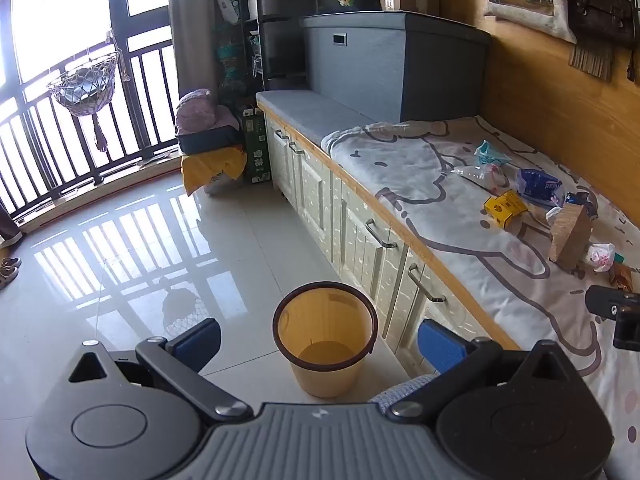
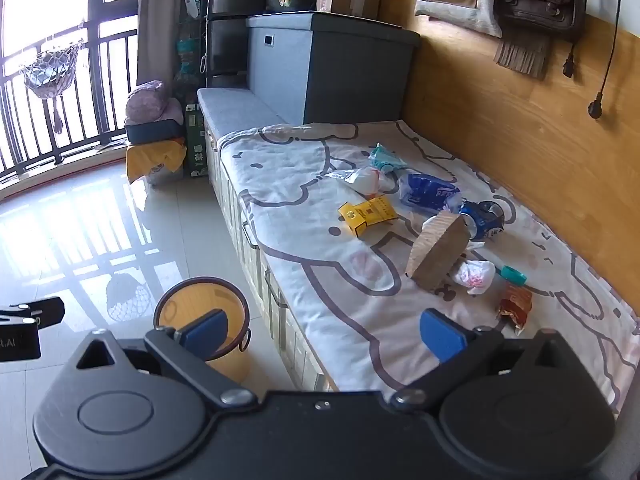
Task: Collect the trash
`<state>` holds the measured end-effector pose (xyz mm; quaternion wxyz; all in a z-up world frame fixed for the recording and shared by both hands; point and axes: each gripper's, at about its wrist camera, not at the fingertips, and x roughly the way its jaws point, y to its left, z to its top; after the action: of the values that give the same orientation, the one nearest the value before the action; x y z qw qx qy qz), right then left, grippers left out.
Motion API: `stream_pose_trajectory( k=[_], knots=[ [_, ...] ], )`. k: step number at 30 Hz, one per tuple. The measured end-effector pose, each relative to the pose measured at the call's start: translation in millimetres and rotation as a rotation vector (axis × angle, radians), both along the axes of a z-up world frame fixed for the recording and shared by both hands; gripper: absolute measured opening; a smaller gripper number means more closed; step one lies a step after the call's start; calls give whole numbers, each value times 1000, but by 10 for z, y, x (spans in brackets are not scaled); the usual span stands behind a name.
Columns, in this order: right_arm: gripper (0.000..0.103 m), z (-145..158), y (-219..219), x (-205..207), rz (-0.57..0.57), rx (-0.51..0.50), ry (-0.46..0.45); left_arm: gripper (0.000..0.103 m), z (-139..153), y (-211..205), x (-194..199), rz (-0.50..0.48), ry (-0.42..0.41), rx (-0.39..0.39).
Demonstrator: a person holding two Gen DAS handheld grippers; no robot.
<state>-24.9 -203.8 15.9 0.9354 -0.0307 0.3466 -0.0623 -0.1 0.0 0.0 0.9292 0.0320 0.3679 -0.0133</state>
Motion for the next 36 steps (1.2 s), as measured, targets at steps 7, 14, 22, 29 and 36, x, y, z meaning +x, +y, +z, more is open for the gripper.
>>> stream_pose_trajectory(
  k=[7, 14, 22, 29, 36],
  knots=[
    [103, -11, 1, -11, -2, -1, 1, 103, -1, 1, 1, -1, -5, -1],
    [103, 6, 17, -32, -1, -8, -4, 103, -18, -19, 10, -3, -7, 0],
    [103, 5, 3, -45, -2, -8, -4, 103, 18, 2, -28, -4, -9, -2],
    [103, -13, -2, -29, -3, -7, -3, 103, 8, -20, -32, -5, -9, 1],
    [103, -15, -8, -31, -4, -6, -3, 103, 9, -23, -32, -5, -9, 1]
  ],
)
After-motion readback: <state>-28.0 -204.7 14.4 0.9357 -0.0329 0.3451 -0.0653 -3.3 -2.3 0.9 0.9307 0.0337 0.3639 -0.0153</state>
